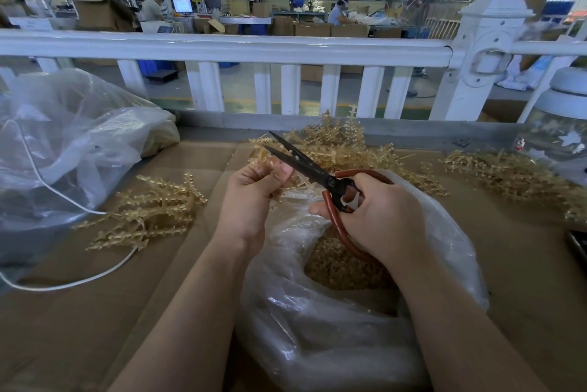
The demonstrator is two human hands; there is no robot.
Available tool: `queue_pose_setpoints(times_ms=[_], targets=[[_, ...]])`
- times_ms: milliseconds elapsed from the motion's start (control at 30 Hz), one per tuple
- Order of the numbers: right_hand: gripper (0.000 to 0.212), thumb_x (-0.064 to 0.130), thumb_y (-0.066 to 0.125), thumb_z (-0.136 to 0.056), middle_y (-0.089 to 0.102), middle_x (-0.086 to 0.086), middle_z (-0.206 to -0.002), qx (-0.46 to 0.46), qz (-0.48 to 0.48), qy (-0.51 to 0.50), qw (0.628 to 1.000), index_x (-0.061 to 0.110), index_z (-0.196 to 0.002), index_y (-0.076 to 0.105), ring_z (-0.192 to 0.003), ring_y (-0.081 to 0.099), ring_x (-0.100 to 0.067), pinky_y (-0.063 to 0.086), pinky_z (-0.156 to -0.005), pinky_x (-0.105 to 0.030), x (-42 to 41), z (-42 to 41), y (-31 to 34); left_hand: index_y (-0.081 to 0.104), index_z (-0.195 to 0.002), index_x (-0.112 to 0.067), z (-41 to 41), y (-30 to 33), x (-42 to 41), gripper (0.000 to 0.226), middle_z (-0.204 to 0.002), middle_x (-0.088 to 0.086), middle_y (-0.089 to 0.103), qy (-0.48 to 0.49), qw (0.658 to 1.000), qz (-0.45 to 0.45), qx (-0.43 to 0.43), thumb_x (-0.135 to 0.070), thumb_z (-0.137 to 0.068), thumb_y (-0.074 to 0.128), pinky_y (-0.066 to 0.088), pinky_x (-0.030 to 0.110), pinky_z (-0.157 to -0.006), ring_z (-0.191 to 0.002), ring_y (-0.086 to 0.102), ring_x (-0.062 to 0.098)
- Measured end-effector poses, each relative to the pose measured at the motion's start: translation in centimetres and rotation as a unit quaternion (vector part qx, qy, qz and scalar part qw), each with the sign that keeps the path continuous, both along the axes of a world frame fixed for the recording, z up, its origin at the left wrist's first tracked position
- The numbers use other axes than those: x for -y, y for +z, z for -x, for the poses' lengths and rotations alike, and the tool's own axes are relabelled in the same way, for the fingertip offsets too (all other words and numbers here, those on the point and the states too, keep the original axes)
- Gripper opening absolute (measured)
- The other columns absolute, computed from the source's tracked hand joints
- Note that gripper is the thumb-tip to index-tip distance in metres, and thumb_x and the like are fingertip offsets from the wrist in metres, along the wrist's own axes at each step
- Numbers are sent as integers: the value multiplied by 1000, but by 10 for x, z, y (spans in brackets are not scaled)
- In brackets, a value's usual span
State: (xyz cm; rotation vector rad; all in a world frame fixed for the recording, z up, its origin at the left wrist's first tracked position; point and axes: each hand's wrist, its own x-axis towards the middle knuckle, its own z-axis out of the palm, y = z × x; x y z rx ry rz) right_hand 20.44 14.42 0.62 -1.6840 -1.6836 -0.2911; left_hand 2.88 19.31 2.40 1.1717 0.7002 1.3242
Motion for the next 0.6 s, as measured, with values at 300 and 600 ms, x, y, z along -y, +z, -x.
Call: queue_pose_setpoints(times_ms=[300, 600], targets=[[60, 88, 47, -73, 59, 18, -68, 3, 0, -11, 1000, 30, -78, 61, -56, 51, -1, 41, -49, -16, 2, 1, 2, 65, -101, 12, -3, -6, -4, 21, -91, 10, 71, 14, 998, -48, -46, -4, -89, 65, 50, 18, -76, -82, 63, 10], [69, 92, 41, -72, 64, 16, -70, -6, -9, -1, 1000, 29, -83, 67, -59, 56, -1, 46, -52, -16, -1, -2, -1, 63, -100, 11, -5, -5, -3, 17, -74, -3, 65, 20, 996, -59, -59, -2, -90, 64, 44, 10, -63, -63, 55, -1]])
